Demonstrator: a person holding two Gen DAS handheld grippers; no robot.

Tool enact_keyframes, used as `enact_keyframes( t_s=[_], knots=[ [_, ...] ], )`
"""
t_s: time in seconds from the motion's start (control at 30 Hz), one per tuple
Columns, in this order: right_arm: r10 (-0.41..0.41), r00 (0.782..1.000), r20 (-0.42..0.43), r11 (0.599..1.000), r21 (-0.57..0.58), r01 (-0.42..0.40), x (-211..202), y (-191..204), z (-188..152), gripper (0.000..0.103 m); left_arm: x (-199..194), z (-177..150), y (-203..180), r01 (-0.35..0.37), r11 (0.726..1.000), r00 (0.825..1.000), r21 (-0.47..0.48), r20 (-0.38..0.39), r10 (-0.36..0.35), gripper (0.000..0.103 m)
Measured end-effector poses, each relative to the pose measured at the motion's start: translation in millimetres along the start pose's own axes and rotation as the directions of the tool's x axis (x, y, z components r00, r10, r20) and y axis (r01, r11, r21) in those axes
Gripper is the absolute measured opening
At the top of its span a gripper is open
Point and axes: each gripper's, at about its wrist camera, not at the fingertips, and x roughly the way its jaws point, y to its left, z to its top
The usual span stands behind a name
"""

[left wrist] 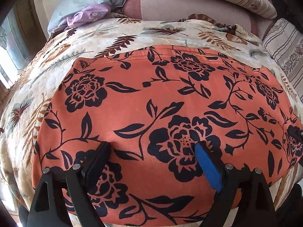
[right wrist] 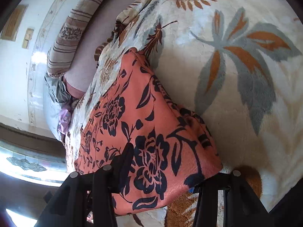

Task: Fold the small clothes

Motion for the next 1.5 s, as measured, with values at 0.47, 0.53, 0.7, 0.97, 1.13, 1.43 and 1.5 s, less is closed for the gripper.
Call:
enact_keyframes(
  t_s=[0.47,0.53,0.7,0.97,1.13,1.43,1.5],
  knots=[
    [0.096,0.994,-0.044,0.736,-0.670,-0.101,29,250,-126,0.015,-97,-25,202,0.164,0.862,0.971,-0.480,0.234,-0.054,0.085],
    [0.059,0.990,-0.130,0.756,-0.641,-0.130,63,238,-145,0.015,-88,-25,209,0.228,0.846,0.967,-0.483,0.218,-0.136,0.085],
    [0.033,0.979,-0.201,0.796,-0.587,-0.147,93,216,-152,0.015,-59,-3,185,0.434,0.784,0.900,-0.444,0.170,-0.402,0.085],
    [0.089,0.980,-0.175,0.764,-0.619,-0.180,69,233,-143,0.014,-12,52,131,0.609,0.617,0.733,-0.498,0.054,-0.679,0.085],
    [0.078,0.982,-0.173,0.740,-0.649,-0.173,69,231,-151,0.014,12,77,101,0.596,0.672,0.722,-0.441,-0.073,-0.688,0.057],
    [0.109,0.983,-0.144,0.658,-0.731,-0.180,54,256,-171,0.014,-39,95,120,0.601,0.760,0.789,-0.247,0.035,-0.613,0.014],
    [0.123,0.981,-0.147,0.626,-0.756,-0.192,53,271,-183,0.014,-47,91,140,0.599,0.768,0.797,-0.226,0.070,-0.600,0.014]
  ],
)
